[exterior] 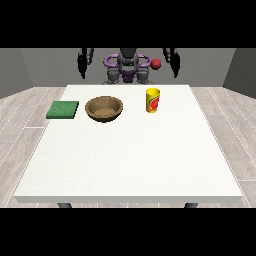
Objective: Pick the cup and pour the ball into the bowl, then pick the bowl and place it on the pad
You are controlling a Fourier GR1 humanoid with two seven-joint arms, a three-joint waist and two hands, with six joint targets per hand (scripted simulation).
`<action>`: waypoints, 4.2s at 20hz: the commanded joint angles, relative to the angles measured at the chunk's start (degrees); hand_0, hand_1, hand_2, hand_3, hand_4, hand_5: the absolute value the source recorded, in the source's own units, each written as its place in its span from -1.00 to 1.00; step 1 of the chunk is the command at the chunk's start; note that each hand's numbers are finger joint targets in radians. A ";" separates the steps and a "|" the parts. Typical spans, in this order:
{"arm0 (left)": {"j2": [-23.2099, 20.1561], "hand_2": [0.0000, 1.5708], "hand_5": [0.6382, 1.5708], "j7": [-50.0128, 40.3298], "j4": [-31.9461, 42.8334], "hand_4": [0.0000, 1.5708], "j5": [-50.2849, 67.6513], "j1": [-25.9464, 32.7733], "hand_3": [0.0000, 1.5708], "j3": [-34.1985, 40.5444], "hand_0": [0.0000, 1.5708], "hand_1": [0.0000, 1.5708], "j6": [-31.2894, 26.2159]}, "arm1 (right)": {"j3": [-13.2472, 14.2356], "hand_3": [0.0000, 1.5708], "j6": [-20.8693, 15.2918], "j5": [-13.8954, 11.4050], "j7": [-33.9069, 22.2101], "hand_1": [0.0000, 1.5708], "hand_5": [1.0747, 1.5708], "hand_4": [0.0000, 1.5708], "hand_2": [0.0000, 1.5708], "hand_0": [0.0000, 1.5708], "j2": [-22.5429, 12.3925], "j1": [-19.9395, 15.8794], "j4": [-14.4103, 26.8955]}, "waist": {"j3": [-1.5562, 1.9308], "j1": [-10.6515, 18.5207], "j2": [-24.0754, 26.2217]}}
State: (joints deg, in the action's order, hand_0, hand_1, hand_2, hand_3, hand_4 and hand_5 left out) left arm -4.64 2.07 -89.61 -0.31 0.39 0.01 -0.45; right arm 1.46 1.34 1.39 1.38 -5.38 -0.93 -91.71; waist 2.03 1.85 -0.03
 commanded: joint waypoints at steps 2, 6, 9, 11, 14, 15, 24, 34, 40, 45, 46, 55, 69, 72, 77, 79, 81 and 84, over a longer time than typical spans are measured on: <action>-1.65 -1.00 0.99 -2.82 -3.77 -0.16 0.21 -0.33 -1.00 0.53 -1.00 -1.00 -0.24 | 0.34 -1.00 0.02 0.44 -2.99 -1.00 0.85 0.11 -1.00 -1.00 -1.14 -0.50 -3.81 | -1.36 -0.15 10.05; -2.46 -1.00 0.99 -6.16 -5.93 -0.16 0.91 -0.51 -1.00 0.99 -1.00 -1.00 -0.37 | 0.81 -1.00 0.03 0.45 -6.65 -1.00 0.85 0.11 -1.00 -1.00 -2.60 -0.64 -5.69 | -1.89 -0.21 15.48; 4.44 -1.00 0.98 -20.60 -10.81 -0.19 7.39 2.39 -1.00 -2.09 -1.00 -1.00 2.86 | 1.89 -1.00 -1.46 7.16 -20.67 -1.00 0.85 0.10 -1.00 -1.00 0.47 4.99 -9.20 | -2.02 -3.46 23.51; 4.51 -1.00 0.99 -25.86 -14.49 -0.19 6.91 2.81 -1.00 -2.96 -1.00 -1.00 4.83 | -0.65 -1.00 -4.79 4.70 -26.50 -1.00 0.84 0.10 -1.00 -1.00 1.61 4.53 -13.24 | -2.05 -2.88 24.76; 4.58 -1.00 0.98 -29.59 -18.58 -0.23 3.79 -0.37 -1.00 -4.64 -1.00 -1.00 10.23 | 0.39 -1.00 -3.40 7.09 -30.78 -1.00 0.83 0.05 -1.00 -1.00 -0.49 5.34 -19.42 | -2.03 -4.65 21.40; 3.37 -1.00 0.98 -32.11 -19.57 -0.24 5.50 -3.03 -1.00 -1.61 -1.00 -1.00 9.01 | 0.62 -1.00 -2.36 8.15 -30.57 -1.00 0.87 0.04 -1.00 -1.00 -1.01 6.33 -21.64 | -2.03 -6.07 20.69; 3.99 -1.00 0.94 -12.29 -10.83 -0.26 0.51 -14.06 -1.00 -1.82 -1.00 -1.00 10.64 | -0.26 -1.00 -3.93 4.60 -15.78 -1.00 0.91 -0.07 -1.00 -1.00 2.62 -4.18 -18.34 | -2.04 -6.26 -2.64; 1.80 -1.00 0.81 12.15 4.65 -0.48 -0.38 -12.80 -1.00 2.56 -1.00 -1.00 7.08 | 7.99 -1.00 3.31 10.36 -1.52 -1.00 0.90 -0.14 -1.00 -1.00 -1.42 -5.57 -10.29 | -2.04 -7.95 -14.43; 1.59 -1.00 0.74 17.88 19.48 -1.00 -0.28 -16.30 -1.00 4.02 -1.00 -1.00 5.13 | 10.57 -1.00 5.06 11.94 -0.58 -1.00 0.95 -0.15 -1.00 -1.00 -3.04 -7.01 -3.78 | -2.04 -7.00 -11.24; 2.06 -1.00 0.70 23.97 30.12 -0.82 -0.42 -18.42 -1.00 5.56 -1.00 -1.00 5.16 | 9.19 -1.00 6.00 10.57 0.47 -1.00 0.96 -0.15 -1.00 -1.00 -2.47 -4.50 -2.57 | -2.05 -8.11 -9.67; 1.15 -1.00 0.70 23.31 31.11 -0.79 -0.10 -20.10 -1.00 5.71 -1.00 -1.00 4.05 | 12.21 -1.00 5.51 11.33 0.87 -1.00 0.97 -0.15 -1.00 -1.00 -4.59 -8.28 1.59 | -2.04 -6.23 -9.20; 0.05 -1.00 0.92 32.81 46.23 -0.18 2.29 -24.92 -1.00 10.73 -1.00 -1.00 3.53 | 14.56 -1.00 10.62 15.21 0.61 -1.00 0.98 -0.13 -1.00 -1.00 -8.04 -7.50 1.27 | -2.06 -9.73 -11.40; -0.30 1.00 0.71 30.79 50.34 0.77 -10.10 -27.57 1.00 5.60 0.62 0.62 21.77 | 21.93 -0.66 17.13 23.57 -4.54 -1.00 0.99 -0.19 -1.00 -1.00 -16.39 -9.03 7.06 | -1.97 -10.91 -6.24; -0.77 1.00 0.73 24.01 50.52 0.80 -15.07 -30.76 1.00 2.37 0.64 0.64 26.08 | 20.23 -0.58 15.64 22.52 -7.73 -1.00 0.98 -0.19 -1.00 -1.00 -15.80 -8.35 6.96 | -1.96 -11.24 -2.05; -2.07 1.00 0.93 12.14 54.04 0.81 -32.32 -36.02 1.00 -8.63 0.72 0.72 37.22 | 19.51 -0.69 16.81 21.48 -5.83 -1.00 0.97 -0.18 -1.00 -1.00 -15.24 -8.72 11.38 | -1.59 -11.43 0.63; -2.96 1.00 0.91 6.82 56.57 0.85 -38.93 -38.57 1.00 -12.73 0.74 0.74 38.82 | 19.51 -0.75 16.49 21.59 -6.76 -1.00 0.97 -0.16 -1.00 -1.00 -15.58 -9.97 12.75 | -1.56 -10.72 1.52; -2.57 1.00 0.93 1.24 58.95 0.84 -44.99 -41.40 1.00 -16.29 0.71 0.71 40.35 | 19.64 -0.87 15.92 20.74 -5.27 -1.00 0.95 -0.15 -1.00 -1.00 -14.96 -10.09 14.38 | -1.60 -10.44 1.40; 1.29 1.00 0.95 -9.81 60.94 0.83 -50.88 -47.09 1.00 -20.64 0.73 0.73 35.25 | 21.79 -1.00 17.65 21.45 -3.59 -1.00 0.95 -0.13 -1.00 -1.00 -16.51 -10.21 20.04 | -1.74 -7.37 3.42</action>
State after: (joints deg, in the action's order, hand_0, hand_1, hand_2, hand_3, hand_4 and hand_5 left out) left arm -5.48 3.26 -31.44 -42.61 -41.06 -14.88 36.44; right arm 21.99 18.50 23.00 -3.65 -21.23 -10.62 -76.44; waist 0.36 -7.94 1.64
